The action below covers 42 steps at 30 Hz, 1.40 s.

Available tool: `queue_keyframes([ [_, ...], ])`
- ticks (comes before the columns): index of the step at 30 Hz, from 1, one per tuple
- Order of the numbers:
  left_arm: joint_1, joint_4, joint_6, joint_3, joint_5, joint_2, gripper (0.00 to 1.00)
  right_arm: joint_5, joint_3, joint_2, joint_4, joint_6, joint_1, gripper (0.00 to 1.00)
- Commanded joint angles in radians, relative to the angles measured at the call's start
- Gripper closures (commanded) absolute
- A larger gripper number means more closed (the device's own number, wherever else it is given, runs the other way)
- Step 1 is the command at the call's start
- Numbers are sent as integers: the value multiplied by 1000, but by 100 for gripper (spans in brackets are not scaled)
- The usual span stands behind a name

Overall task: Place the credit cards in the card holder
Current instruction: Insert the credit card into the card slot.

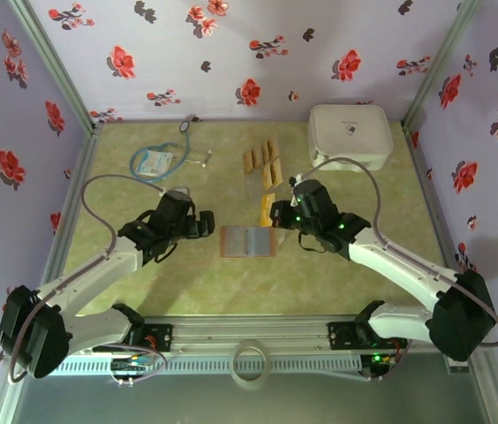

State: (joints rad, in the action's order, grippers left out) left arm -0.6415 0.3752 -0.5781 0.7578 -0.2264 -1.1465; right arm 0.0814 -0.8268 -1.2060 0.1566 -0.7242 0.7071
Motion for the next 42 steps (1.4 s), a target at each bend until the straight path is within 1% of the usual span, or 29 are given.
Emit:
queue_keyframes([
  [1, -22, -10, 32, -2, 24, -42, 0, 92, 57, -7, -156, -26, -19, 100],
  [3, -37, -23, 33, 4, 24, -87, 0, 136, 89, -28, -208, -42, -32, 100],
  [6, -61, -44, 34, 14, 17, -146, 0, 242, 145, -80, -354, -85, -61, 100],
  [8, -77, -60, 31, 14, 4, -174, 0, 280, 176, -116, -434, -110, -67, 100],
  [10, -92, -69, 31, 12, -21, -194, 0, 309, 207, -160, -524, -134, -67, 100],
  [12, -103, -76, 39, 8, -43, -207, 0, 313, 224, -196, -575, -155, -67, 100],
  [16, -114, -83, 63, 6, -48, -242, 0, 318, 274, -246, -679, -191, -68, 100],
  [24, -148, -121, 105, 30, -45, -329, 0, 270, 343, -231, -707, -185, -67, 100],
  [35, -156, -157, 110, 57, -43, -407, 0, 246, 360, -218, -669, -155, -69, 100],
  [42, -158, -162, 110, 64, -49, -442, 0, 244, 362, -224, -677, -158, -70, 100],
])
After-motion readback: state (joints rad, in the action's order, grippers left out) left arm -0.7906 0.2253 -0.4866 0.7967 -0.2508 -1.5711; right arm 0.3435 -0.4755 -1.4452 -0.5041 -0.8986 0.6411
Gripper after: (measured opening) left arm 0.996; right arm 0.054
